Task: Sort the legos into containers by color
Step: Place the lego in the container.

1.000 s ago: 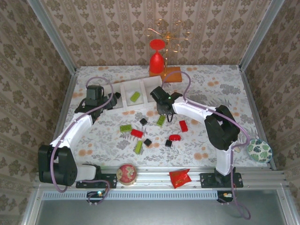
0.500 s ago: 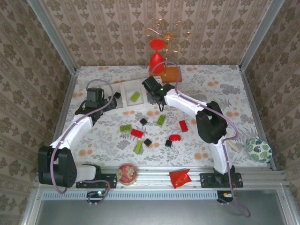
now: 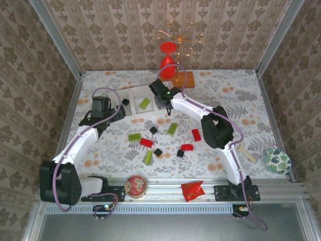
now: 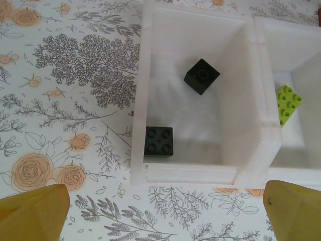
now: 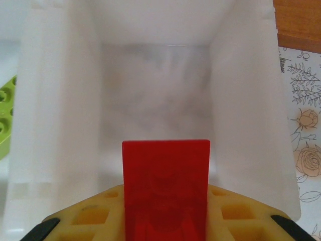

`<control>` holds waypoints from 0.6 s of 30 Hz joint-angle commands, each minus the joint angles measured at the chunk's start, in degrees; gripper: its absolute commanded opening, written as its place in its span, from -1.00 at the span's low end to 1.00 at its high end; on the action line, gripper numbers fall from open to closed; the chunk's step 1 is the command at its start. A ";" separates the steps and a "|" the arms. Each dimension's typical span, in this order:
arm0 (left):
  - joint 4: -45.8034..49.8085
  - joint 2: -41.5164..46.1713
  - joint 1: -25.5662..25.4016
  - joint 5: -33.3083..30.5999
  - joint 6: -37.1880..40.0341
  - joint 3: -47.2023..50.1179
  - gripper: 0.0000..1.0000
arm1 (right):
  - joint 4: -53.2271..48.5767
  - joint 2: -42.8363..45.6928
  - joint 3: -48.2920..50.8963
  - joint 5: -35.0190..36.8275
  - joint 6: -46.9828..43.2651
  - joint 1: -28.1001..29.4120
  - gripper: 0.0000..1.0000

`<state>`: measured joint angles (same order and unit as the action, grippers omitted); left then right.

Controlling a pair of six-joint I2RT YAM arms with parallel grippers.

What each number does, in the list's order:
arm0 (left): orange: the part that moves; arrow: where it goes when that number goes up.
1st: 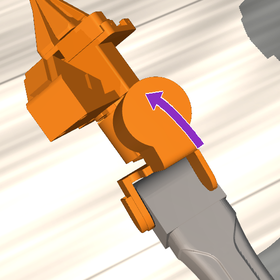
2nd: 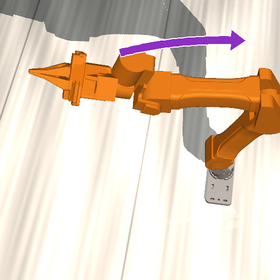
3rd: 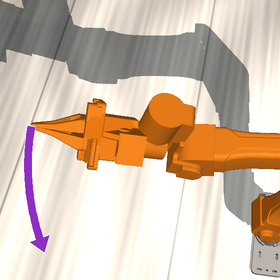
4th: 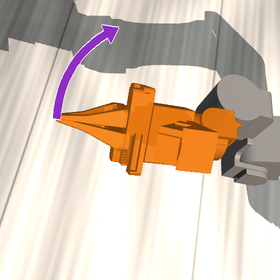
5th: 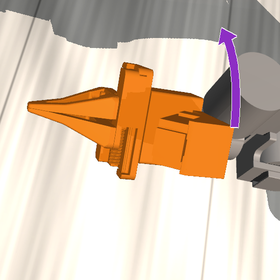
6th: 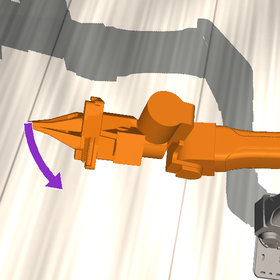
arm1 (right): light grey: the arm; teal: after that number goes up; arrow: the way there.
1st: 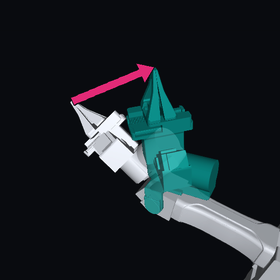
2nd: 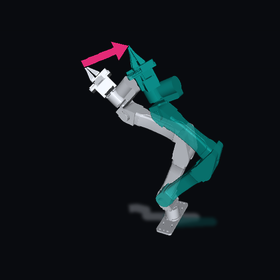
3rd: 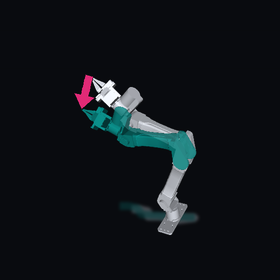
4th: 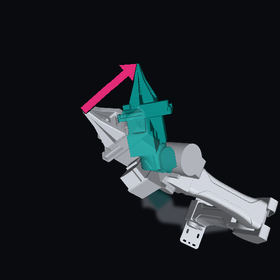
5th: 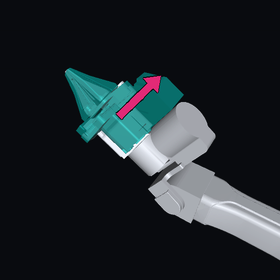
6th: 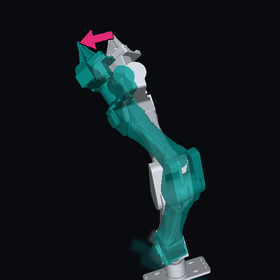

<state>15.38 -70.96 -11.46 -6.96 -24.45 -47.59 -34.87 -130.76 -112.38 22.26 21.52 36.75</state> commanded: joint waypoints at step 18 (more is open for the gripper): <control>4.10 3.34 -0.74 0.92 -1.78 1.88 1.00 | -1.19 0.04 -0.95 -0.43 -0.40 -0.45 -0.02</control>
<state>17.63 -69.17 -11.70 -6.17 -24.84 -46.87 -34.94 -131.33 -112.46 22.11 21.17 36.51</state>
